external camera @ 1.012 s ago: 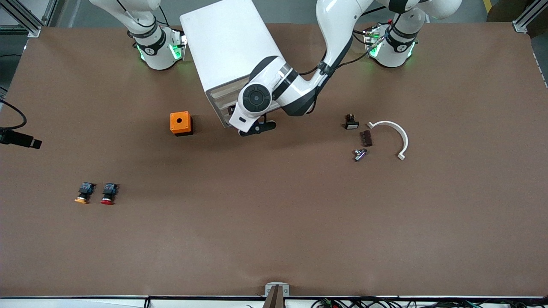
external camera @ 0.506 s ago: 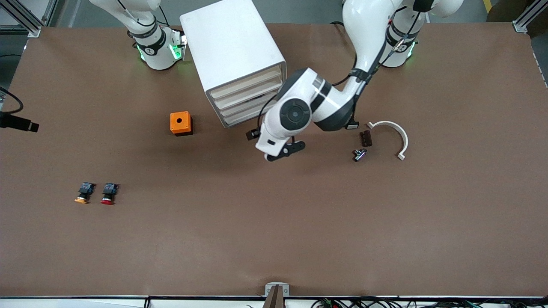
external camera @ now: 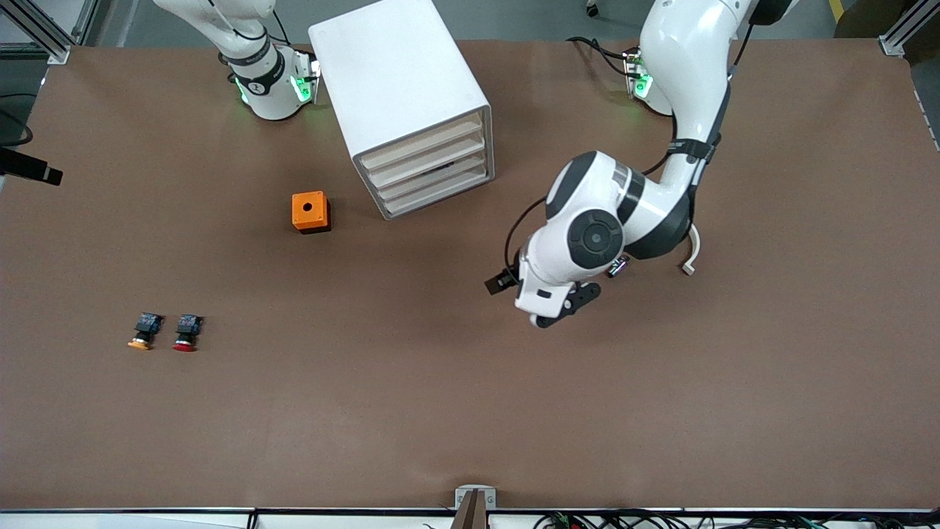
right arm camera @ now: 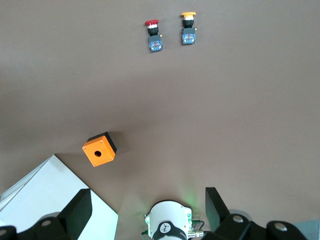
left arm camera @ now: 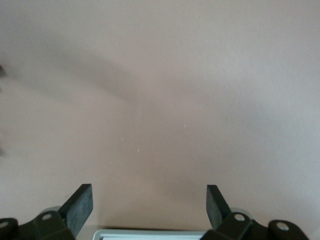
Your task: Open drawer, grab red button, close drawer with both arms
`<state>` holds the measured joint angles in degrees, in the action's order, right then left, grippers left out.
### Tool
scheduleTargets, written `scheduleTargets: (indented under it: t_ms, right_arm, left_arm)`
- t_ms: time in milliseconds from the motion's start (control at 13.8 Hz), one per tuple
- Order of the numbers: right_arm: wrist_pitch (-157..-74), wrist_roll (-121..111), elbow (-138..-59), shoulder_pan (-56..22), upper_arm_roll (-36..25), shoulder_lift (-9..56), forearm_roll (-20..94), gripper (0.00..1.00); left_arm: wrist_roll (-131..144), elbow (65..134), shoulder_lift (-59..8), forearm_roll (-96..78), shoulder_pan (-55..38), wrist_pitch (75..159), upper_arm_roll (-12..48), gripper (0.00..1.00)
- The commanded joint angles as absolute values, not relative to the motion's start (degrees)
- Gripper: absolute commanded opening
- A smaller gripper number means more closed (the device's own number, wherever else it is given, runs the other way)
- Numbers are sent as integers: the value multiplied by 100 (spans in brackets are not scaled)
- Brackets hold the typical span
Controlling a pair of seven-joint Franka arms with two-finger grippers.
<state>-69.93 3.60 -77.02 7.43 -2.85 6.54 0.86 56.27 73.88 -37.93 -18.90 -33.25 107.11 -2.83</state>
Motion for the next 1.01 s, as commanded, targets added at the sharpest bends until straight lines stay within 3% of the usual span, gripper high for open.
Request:
scheduleTargets:
  t_ms: [0, 217, 651, 940]
  right_arm:
    - [-7373, 387, -8611, 756, -264, -68, 0, 100]
    - [-7681, 387, -9201, 756, -264, -509, 0, 100]
    - [-7936, 123, -9422, 756, -264, -729, 0, 100]
    - [-7972, 53, -9335, 729, -255, -677, 35, 100]
  left_arm:
    - [5651, 7471, -3525, -1767, -3016, 10661, -246, 100]
    - [5381, 7488, -3218, -1758, -2480, 10155, -246, 100]
    - [3474, 7698, -2243, -1178, -1723, 8535, -237, 100]
    - [1982, 9233, -734, -818, -1285, 8525, -229, 100]
